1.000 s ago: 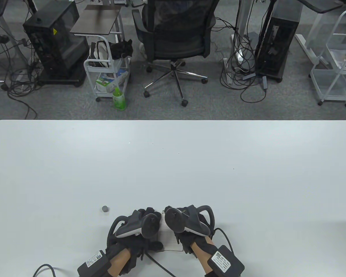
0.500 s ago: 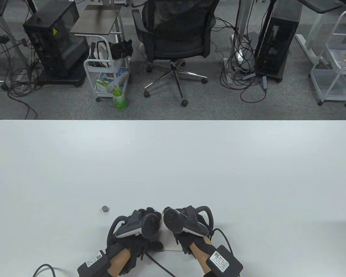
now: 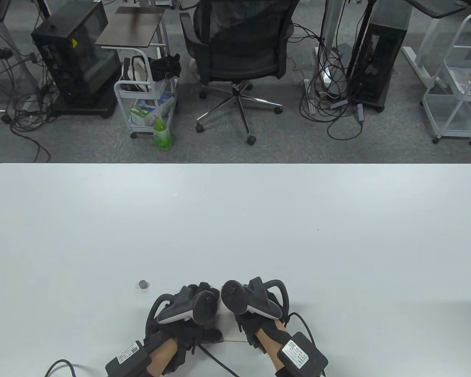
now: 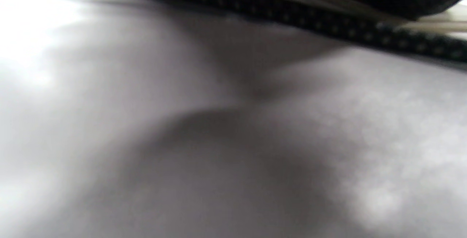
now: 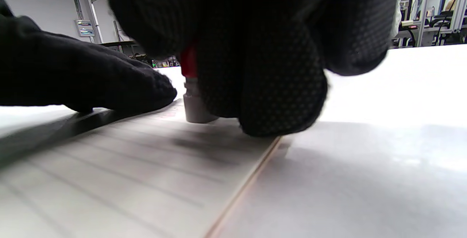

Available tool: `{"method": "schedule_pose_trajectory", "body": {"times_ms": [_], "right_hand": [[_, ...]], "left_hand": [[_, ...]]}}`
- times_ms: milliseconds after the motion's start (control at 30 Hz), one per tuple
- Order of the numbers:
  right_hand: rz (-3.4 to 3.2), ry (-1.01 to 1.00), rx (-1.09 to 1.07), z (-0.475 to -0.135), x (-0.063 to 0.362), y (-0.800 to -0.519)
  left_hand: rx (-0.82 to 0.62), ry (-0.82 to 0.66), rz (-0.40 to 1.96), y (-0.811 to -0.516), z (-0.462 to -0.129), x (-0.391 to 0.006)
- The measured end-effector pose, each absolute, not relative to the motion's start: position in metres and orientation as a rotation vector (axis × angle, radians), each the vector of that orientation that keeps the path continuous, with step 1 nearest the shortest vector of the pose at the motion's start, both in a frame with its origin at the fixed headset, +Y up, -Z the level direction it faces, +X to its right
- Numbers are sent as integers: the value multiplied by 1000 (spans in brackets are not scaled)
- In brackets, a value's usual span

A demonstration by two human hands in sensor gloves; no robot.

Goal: Stamp flower pattern stamp onto notebook

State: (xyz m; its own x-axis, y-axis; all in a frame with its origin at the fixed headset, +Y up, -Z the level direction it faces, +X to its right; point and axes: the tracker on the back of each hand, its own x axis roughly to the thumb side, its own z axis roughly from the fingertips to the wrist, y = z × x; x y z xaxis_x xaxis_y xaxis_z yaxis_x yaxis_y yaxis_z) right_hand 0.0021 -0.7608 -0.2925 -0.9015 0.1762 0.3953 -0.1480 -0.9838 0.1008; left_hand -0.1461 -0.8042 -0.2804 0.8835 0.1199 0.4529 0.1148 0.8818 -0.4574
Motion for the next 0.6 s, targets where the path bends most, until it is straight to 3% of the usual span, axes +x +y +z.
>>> {"method": "schedule_pose_trajectory", "body": {"times_ms": [600], "right_hand": [[2935,87,612,-290,0,-761]], "left_hand": [[-498,-491,-1,-804,-280,-146]]}}
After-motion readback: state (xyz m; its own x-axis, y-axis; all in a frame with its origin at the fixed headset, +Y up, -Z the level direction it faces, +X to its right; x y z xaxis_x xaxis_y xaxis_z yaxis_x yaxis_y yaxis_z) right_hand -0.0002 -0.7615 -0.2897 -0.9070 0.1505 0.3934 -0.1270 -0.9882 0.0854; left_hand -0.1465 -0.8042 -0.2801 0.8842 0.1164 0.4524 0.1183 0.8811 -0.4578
